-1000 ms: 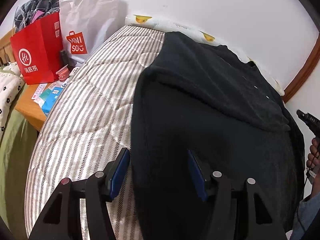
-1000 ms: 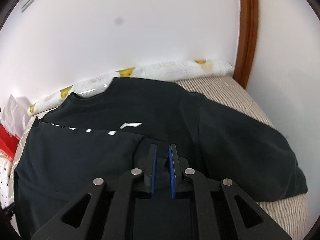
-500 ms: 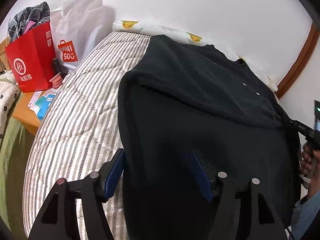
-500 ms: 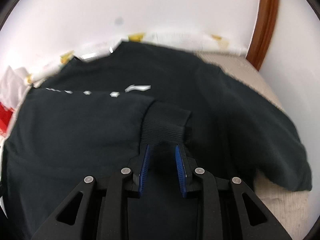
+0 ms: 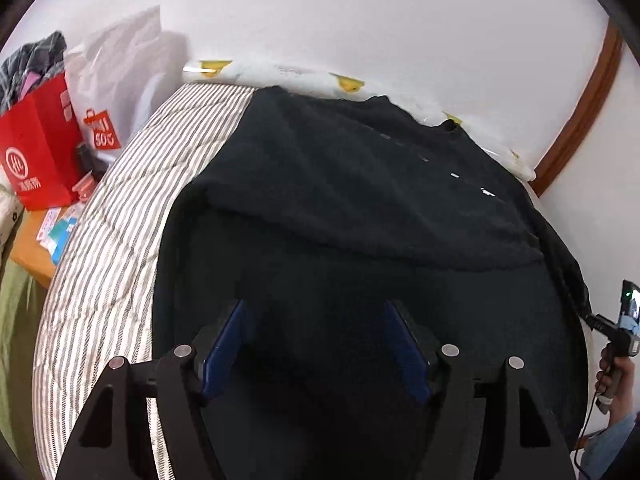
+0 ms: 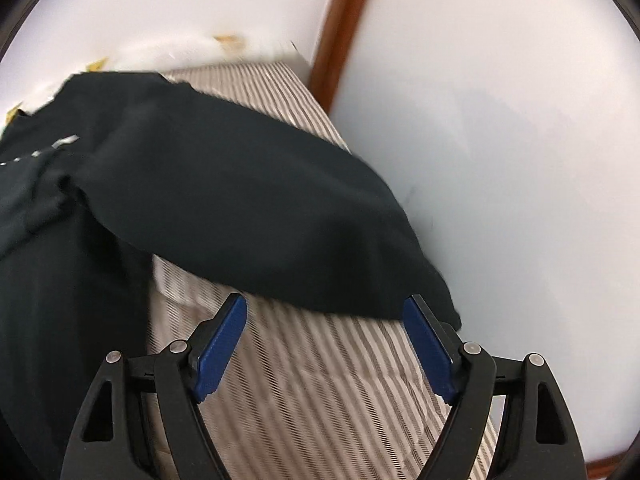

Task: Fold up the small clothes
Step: 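Grasp the sweatshirt edge again with the right tool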

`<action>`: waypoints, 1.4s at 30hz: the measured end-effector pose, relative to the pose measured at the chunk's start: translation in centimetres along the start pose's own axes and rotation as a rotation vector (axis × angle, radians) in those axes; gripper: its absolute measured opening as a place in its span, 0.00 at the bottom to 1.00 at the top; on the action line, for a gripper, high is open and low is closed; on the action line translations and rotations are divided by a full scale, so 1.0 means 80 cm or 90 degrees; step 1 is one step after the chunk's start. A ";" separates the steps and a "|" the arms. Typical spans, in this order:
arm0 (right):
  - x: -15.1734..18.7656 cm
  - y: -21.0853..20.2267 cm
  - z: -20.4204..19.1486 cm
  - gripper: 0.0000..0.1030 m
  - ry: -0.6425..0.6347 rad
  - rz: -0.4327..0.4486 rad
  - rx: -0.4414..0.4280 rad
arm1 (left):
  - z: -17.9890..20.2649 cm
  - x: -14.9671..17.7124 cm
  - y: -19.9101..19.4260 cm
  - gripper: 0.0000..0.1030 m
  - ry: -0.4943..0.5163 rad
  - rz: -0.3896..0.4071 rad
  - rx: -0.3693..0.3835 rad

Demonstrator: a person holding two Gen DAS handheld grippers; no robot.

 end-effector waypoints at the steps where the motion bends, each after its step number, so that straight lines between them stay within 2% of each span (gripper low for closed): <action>1: 0.002 0.005 0.000 0.77 -0.004 -0.004 0.000 | 0.004 -0.002 -0.004 0.68 0.004 0.006 -0.003; 6: -0.009 0.018 -0.008 0.77 -0.014 0.016 -0.002 | 0.019 -0.008 -0.013 0.69 0.021 0.019 -0.005; 15: -0.036 0.039 -0.013 0.76 -0.008 0.055 -0.002 | 0.020 -0.007 -0.007 0.69 0.019 0.009 -0.010; 16: -0.040 0.042 -0.013 0.65 -0.008 0.060 -0.009 | 0.019 -0.007 -0.006 0.69 0.018 0.008 -0.010; 17: -0.042 0.043 -0.016 0.45 -0.009 0.062 -0.018 | 0.017 -0.006 -0.006 0.69 0.016 0.007 -0.010; 18: -0.044 0.043 -0.018 0.33 -0.009 0.062 -0.025 | 0.015 -0.005 -0.007 0.69 0.014 0.007 -0.010; 19: -0.047 0.044 -0.020 0.10 -0.010 0.063 -0.025 | 0.013 -0.005 -0.007 0.69 0.013 0.006 -0.011; 20: -0.051 0.044 -0.021 0.07 -0.012 0.068 -0.016 | 0.010 -0.005 -0.007 0.69 0.011 0.005 -0.011; 24: -0.074 0.031 -0.014 0.05 0.012 0.098 0.000 | -0.003 -0.003 -0.011 0.69 -0.003 0.009 -0.007; 27: -0.094 -0.004 -0.003 0.05 0.052 0.136 -0.002 | -0.011 -0.003 -0.013 0.69 -0.015 0.011 -0.001; 31: -0.119 -0.054 -0.014 0.05 0.064 0.184 -0.025 | -0.017 -0.004 -0.016 0.69 -0.024 0.015 0.014; 37: -0.165 -0.141 -0.073 0.05 0.038 0.271 -0.081 | -0.026 -0.003 -0.023 0.69 -0.030 0.023 0.025; 42: -0.190 -0.209 -0.160 0.05 -0.014 0.331 -0.153 | -0.039 0.000 -0.023 0.69 -0.048 0.022 0.030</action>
Point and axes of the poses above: each gripper's, at about its wrist camera, not at the fingertips, and y roughly the way its jaws point, z to its right, x to its underside, the point moved 6 cm from there along y, roughly the way its jaws point, and after that the axes turned 1 degree about -y, right-handed, at the moved point
